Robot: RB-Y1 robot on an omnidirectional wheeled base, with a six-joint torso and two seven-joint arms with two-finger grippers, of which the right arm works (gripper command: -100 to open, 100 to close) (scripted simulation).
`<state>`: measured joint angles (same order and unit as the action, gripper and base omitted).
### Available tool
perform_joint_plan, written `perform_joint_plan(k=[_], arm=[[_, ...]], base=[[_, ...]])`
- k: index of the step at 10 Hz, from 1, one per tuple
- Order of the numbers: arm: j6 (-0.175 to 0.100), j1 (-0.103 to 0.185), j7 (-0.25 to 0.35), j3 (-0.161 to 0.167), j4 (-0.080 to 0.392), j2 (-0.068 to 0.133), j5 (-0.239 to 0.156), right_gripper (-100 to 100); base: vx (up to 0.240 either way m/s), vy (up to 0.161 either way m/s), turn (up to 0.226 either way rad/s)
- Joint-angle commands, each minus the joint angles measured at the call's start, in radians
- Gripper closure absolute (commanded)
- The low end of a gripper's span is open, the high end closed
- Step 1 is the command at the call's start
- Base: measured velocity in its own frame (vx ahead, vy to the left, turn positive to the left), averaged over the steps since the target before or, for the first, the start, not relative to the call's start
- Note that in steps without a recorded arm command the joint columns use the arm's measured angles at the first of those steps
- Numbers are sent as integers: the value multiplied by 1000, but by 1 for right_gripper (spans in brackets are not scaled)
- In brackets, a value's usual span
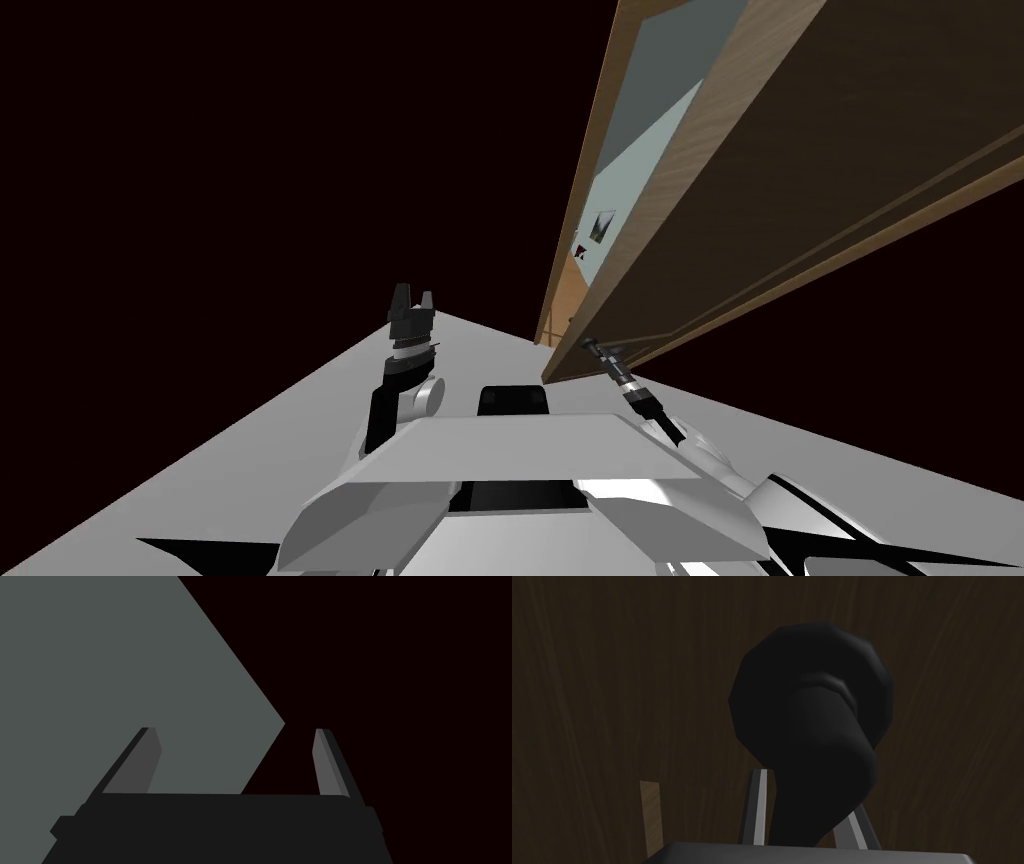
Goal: Pull the door open
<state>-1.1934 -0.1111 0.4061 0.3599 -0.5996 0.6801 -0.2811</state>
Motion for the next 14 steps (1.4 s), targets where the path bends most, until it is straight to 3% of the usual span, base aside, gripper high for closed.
perform_joint_plan(k=[1,6,14], arm=[[-18,-7,1,4,5,7,-3,100],[-76,-21,10,23,37,22,-13,100],[67,4,-81,21,-57,-7,-89,100]], base=[[-224,-103,177],[-248,-102,196],[-187,-81,183]])
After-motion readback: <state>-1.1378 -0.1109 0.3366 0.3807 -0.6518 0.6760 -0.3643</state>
